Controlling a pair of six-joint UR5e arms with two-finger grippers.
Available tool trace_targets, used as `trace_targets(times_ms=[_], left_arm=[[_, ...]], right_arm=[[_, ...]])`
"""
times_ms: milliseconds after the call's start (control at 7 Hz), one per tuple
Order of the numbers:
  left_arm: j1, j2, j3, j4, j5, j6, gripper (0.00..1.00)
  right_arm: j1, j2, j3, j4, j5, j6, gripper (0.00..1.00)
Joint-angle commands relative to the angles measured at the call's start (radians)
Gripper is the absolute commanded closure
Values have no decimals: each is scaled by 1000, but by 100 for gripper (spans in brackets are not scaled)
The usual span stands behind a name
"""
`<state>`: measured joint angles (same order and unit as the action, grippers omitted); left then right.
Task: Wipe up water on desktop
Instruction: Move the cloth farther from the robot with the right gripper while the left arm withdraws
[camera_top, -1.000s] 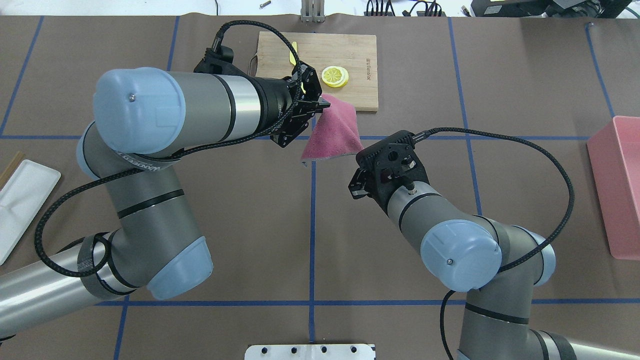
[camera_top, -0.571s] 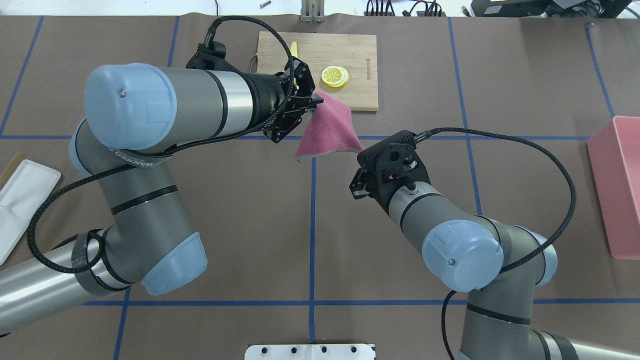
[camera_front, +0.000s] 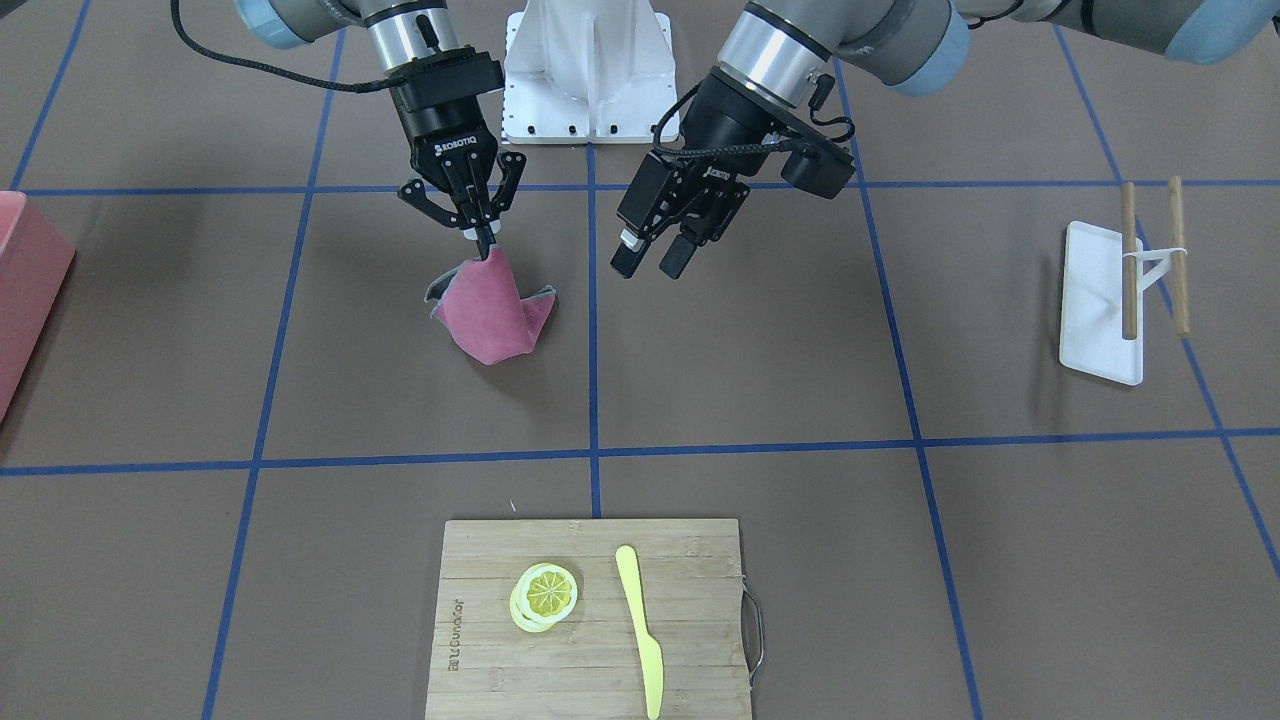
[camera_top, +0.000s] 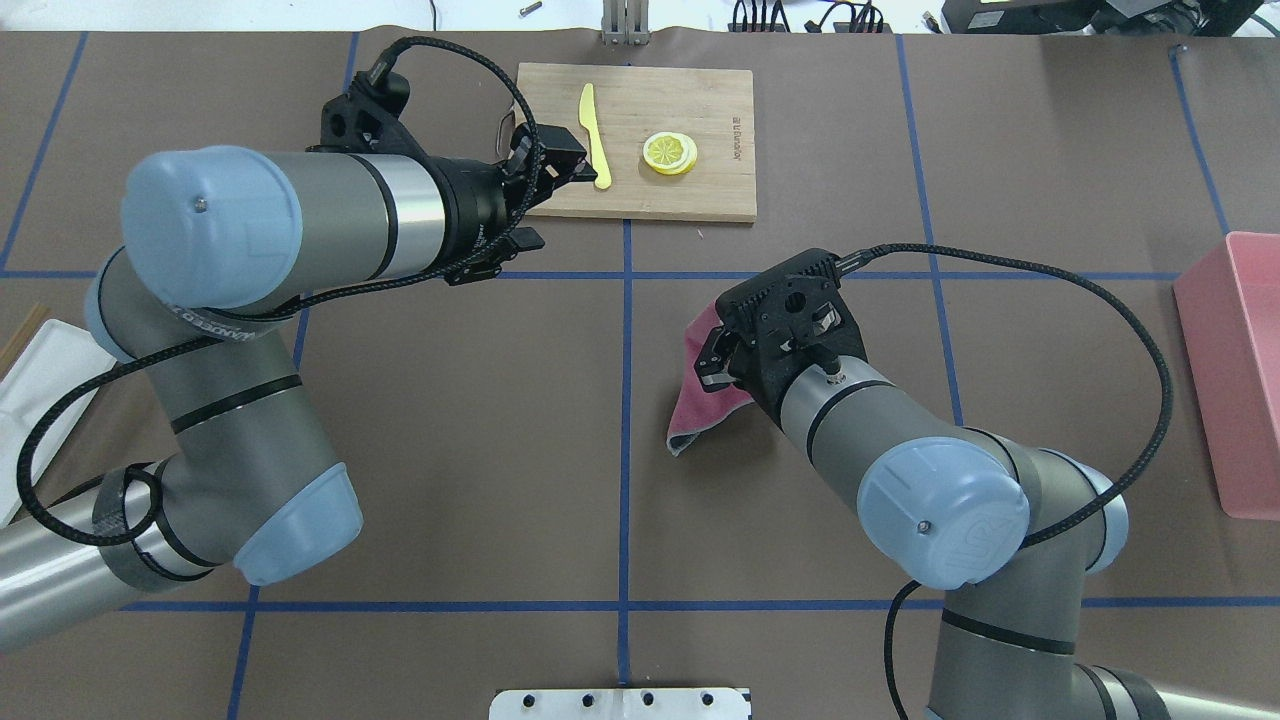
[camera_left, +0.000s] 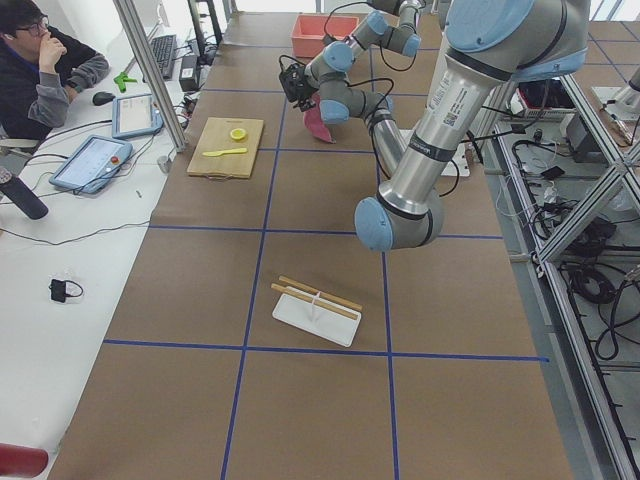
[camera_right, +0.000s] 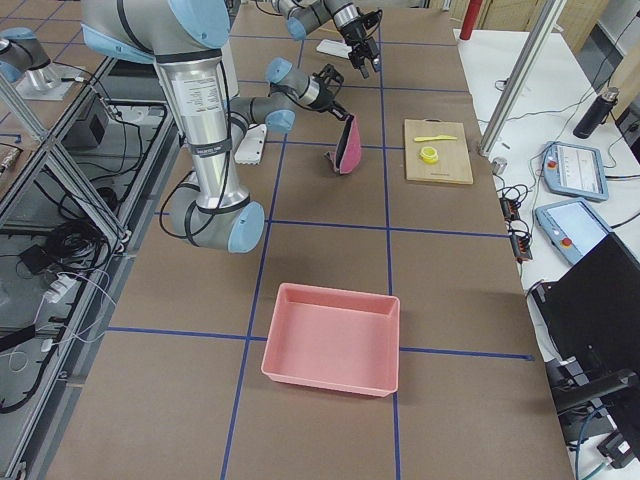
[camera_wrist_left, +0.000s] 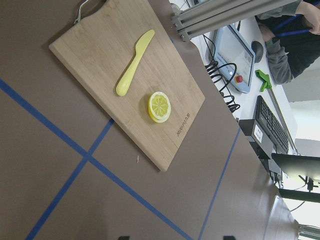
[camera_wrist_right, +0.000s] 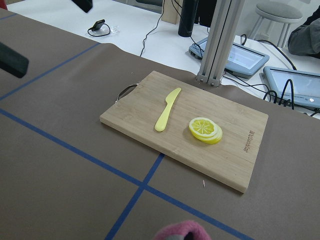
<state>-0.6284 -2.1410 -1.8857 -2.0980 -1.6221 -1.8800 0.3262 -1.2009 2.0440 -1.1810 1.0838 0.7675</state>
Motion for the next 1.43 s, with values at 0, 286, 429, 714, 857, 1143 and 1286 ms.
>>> trace_targets(times_ms=[0,286,429,714,857,1143,1286], left_arm=[[-49,103,-9,3,-1,274,2],[-112,266,-44,6,-5,716,1],[-161,338,-53,9,-15,921,1],[-386,410,-78,152,-219,1315,2],[-524,467,-69,179,-308,1521,2],[-806,503,11,328,-433,1997,2],[-949,498,90,413,-506,2196,2]], right_arm=[[37,4,27,-3,8,-2,100],[114,6,39,-5,65,-4,100],[176,3,41,-6,144,-11,100],[278,3,42,-61,255,-14,100],[290,3,44,-81,263,-14,100],[301,-3,83,-234,265,-14,100],[300,-6,135,-382,265,-14,100]])
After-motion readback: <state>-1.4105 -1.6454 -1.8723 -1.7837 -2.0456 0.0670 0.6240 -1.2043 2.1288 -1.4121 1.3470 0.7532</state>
